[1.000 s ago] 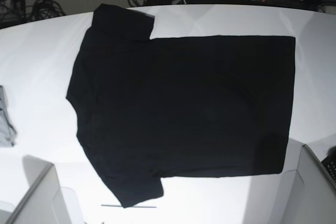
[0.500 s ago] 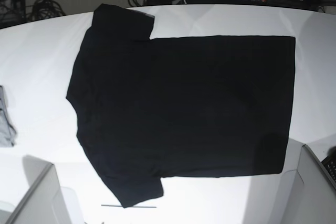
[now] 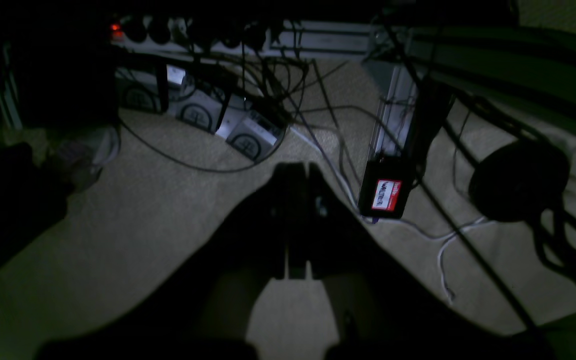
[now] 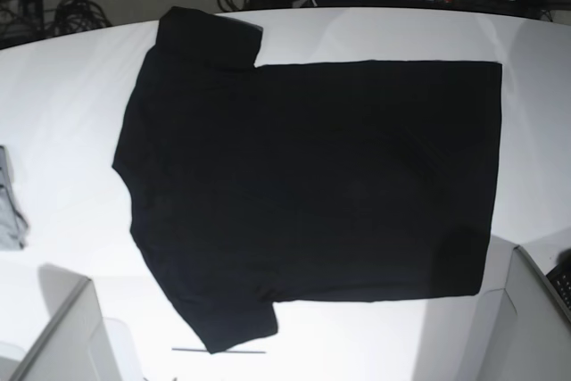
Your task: Fold the T-shirt properly
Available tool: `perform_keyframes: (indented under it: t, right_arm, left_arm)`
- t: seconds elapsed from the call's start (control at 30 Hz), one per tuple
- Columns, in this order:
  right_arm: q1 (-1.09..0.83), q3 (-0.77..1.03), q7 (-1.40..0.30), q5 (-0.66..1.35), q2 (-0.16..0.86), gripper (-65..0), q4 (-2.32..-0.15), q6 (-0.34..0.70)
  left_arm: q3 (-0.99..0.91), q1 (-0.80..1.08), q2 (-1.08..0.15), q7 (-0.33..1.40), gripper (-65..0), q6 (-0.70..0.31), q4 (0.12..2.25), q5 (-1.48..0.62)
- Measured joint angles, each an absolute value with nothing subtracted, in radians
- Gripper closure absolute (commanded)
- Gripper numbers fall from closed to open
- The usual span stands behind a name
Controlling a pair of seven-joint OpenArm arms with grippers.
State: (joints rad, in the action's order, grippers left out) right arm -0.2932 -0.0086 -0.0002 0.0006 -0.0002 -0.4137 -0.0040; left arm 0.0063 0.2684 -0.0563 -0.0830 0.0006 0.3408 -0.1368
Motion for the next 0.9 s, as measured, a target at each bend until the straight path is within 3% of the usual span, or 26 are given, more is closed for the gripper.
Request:
perform_keyframes:
  t: [0.33, 0.8, 0.9]
  right_arm:
    - [-0.485, -0.006, -0.005, 0.003, 0.000, 0.0, -0.670, -0.004]
    - [-0.733, 0.106, -0.010, 0.007, -0.007, 0.0, -1.046, -0.004]
    - [-0.780, 0.130, -0.014, 0.007, -0.010, 0.0, -1.139, -0.004]
  left_arm:
    - [0.147, 0.489, -0.147, -0.078, 0.0, 0.001, 0.656, -0.144]
    - [0.142, 0.727, -0.253, -0.076, 0.0, 0.014, 1.019, -0.147]
    - [0.069, 0.782, -0.254, -0.073, 0.0, 0.003, 1.101, -0.148]
